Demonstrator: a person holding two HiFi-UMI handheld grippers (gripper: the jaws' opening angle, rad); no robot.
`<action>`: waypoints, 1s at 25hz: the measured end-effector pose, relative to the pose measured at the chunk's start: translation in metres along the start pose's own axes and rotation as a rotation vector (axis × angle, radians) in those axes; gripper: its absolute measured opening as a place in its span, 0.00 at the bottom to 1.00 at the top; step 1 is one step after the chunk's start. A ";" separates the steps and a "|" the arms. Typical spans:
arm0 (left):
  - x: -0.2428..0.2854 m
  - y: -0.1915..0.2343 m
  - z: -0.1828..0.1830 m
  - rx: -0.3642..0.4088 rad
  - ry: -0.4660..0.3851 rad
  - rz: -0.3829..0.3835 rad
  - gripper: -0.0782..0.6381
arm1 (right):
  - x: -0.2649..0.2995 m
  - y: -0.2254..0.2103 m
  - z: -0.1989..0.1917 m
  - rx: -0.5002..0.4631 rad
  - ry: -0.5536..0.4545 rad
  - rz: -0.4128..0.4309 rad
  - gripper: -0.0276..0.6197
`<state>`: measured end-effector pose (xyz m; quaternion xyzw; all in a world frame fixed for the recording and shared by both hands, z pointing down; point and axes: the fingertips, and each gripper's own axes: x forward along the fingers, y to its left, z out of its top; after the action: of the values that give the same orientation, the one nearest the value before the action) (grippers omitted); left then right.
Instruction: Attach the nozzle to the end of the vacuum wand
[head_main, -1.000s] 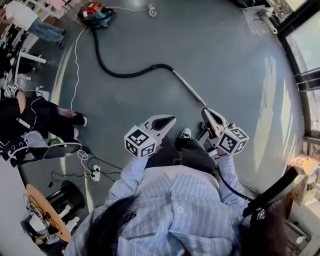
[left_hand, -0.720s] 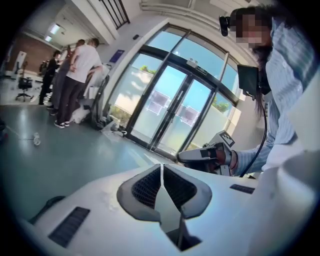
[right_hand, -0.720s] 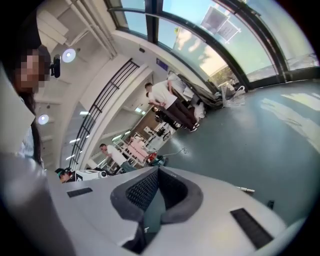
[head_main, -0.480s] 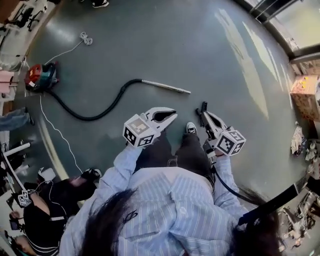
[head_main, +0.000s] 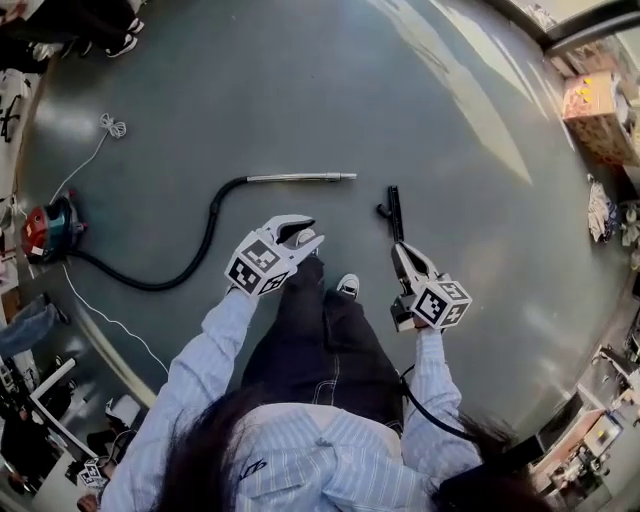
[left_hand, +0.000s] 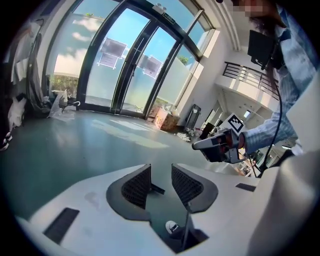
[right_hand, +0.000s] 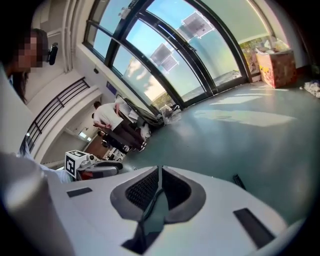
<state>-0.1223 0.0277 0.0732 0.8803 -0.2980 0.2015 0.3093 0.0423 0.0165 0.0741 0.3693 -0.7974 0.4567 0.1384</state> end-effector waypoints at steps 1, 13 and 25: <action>0.015 0.007 -0.007 -0.007 0.008 0.021 0.26 | 0.003 -0.019 -0.008 0.016 0.003 -0.009 0.05; 0.176 0.140 -0.158 0.121 0.048 0.194 0.26 | 0.095 -0.245 -0.156 -0.039 0.141 -0.066 0.26; 0.316 0.295 -0.317 0.356 0.227 0.188 0.33 | 0.200 -0.476 -0.256 -0.238 0.221 -0.245 0.45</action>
<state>-0.1338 -0.0739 0.5993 0.8609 -0.3018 0.3767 0.1608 0.2151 -0.0108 0.6234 0.3921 -0.7749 0.3769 0.3221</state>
